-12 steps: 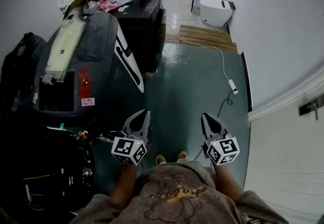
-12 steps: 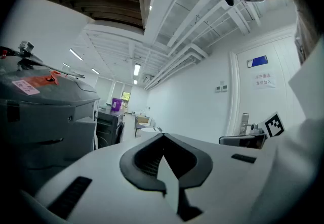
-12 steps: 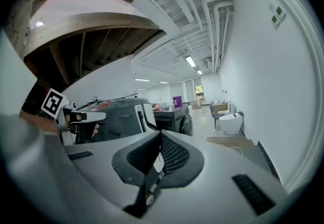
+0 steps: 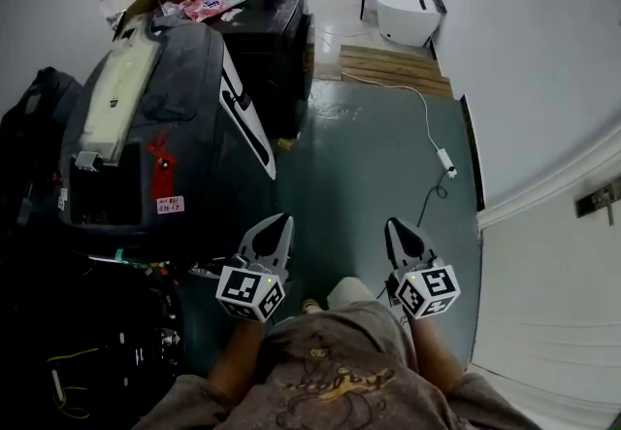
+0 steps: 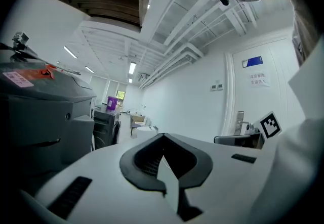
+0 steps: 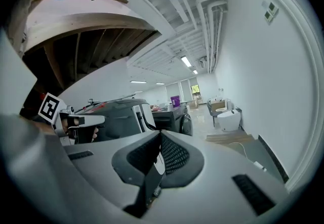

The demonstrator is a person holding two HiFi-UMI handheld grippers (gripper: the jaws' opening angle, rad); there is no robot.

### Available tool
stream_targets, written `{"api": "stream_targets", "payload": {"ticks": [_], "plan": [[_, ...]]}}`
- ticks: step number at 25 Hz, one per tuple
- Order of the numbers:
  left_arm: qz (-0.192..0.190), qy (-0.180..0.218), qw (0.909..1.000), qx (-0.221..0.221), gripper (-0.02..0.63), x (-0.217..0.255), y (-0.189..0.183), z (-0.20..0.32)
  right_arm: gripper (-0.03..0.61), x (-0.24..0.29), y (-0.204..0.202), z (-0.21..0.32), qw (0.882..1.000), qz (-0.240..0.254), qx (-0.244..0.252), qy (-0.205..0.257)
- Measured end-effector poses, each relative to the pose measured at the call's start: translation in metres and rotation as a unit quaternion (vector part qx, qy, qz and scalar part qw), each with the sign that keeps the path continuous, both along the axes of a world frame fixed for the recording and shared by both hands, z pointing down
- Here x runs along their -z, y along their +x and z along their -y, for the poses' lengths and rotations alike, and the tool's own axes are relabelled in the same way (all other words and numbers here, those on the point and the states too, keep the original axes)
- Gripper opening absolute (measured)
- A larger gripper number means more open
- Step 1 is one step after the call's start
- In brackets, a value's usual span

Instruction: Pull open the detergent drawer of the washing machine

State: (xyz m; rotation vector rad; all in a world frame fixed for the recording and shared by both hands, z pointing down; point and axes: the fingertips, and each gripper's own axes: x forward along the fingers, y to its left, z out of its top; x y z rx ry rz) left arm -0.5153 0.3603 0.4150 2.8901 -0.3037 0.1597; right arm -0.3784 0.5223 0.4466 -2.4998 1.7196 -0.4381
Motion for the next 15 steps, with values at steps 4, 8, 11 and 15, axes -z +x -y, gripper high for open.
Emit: {"api": "stream_targets", "payload": {"ticks": [4,8,11,15], "plan": [[-0.003,-0.005,1.0000,-0.004,0.021,-0.004,0.012,0.014,0.002,-0.005,0.007,0.016,1.000,0.012,-0.007,0.005],[-0.004,0.005,1.0000,-0.004,0.021,-0.008,0.036,0.035,0.002,-0.005,0.025,0.044,1.000,0.008,0.000,0.007],[-0.012,-0.004,0.9999,0.001,0.021,-0.004,0.059,0.056,0.002,-0.007,0.047,0.067,1.000,0.005,0.006,0.007],[-0.015,-0.006,0.9998,0.006,0.021,-0.004,0.097,0.085,0.002,-0.010,0.085,0.098,1.000,0.008,0.014,0.008]]}}
